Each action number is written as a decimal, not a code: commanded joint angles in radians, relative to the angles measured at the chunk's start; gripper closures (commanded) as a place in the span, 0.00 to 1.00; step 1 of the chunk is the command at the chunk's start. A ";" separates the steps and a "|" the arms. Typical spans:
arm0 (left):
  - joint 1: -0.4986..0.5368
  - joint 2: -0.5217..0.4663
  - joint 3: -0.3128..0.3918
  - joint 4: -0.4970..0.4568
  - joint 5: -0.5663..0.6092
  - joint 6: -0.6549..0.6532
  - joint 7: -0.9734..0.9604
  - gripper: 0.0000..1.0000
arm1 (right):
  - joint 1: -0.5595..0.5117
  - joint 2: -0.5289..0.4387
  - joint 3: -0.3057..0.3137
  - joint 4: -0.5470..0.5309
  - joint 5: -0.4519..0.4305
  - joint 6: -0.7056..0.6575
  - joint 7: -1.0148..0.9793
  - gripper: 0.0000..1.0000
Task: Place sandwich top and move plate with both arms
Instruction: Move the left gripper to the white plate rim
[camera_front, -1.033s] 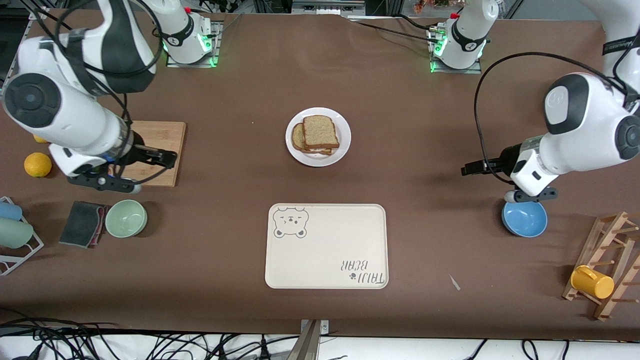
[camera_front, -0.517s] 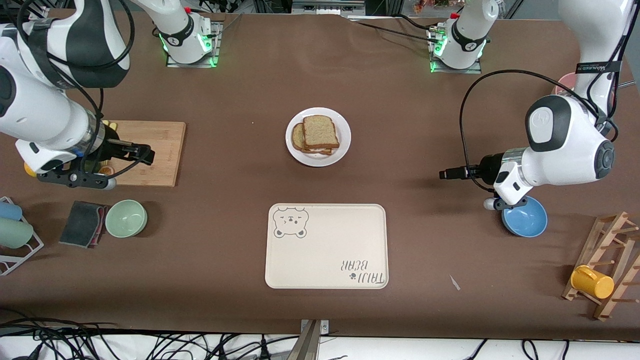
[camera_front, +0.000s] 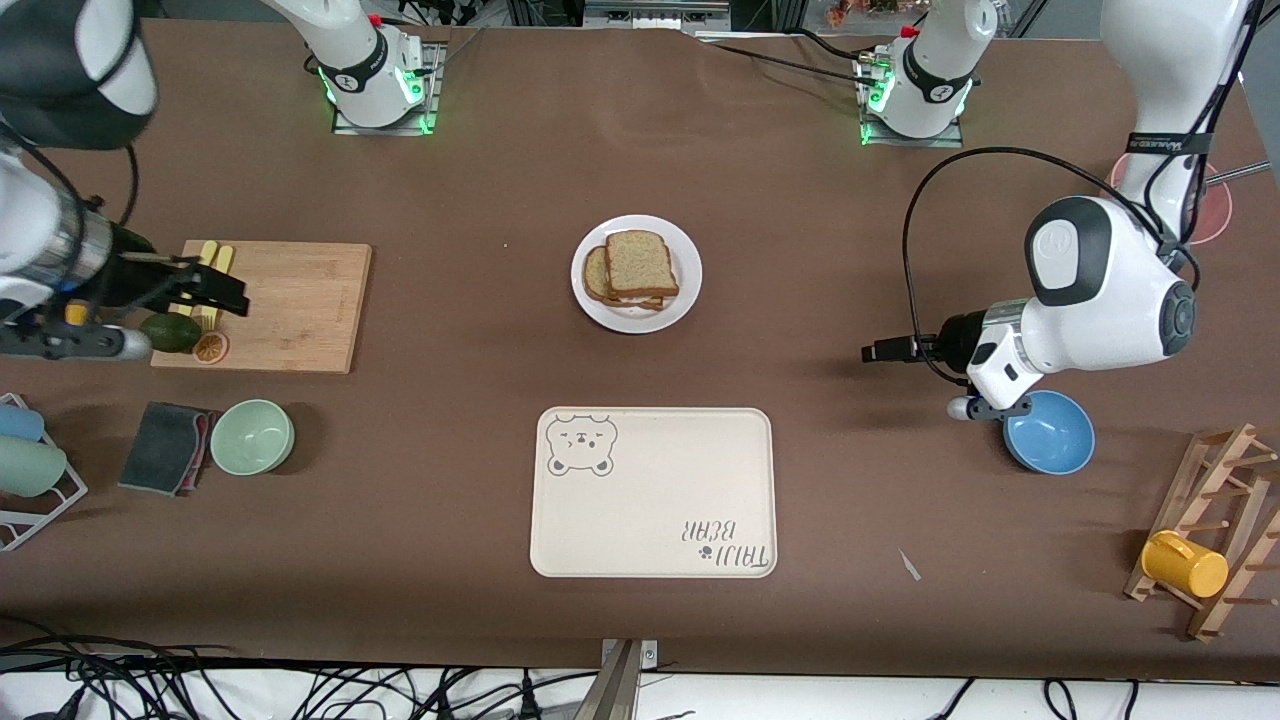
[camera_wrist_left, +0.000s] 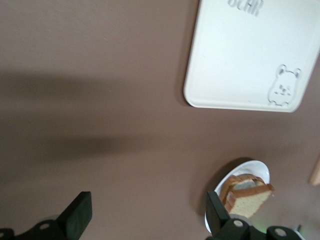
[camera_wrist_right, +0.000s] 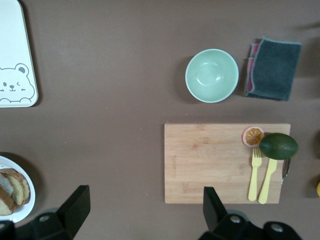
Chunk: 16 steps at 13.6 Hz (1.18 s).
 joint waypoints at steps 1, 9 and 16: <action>-0.002 -0.035 -0.008 -0.120 -0.155 0.043 0.148 0.00 | -0.040 -0.048 0.037 -0.038 0.003 -0.023 0.010 0.00; -0.065 -0.043 -0.130 -0.345 -0.512 0.220 0.439 0.01 | -0.260 -0.122 0.283 -0.106 -0.098 -0.033 0.102 0.00; -0.263 0.016 -0.152 -0.365 -0.791 0.411 0.568 0.01 | -0.252 -0.117 0.257 -0.098 -0.120 0.015 0.096 0.00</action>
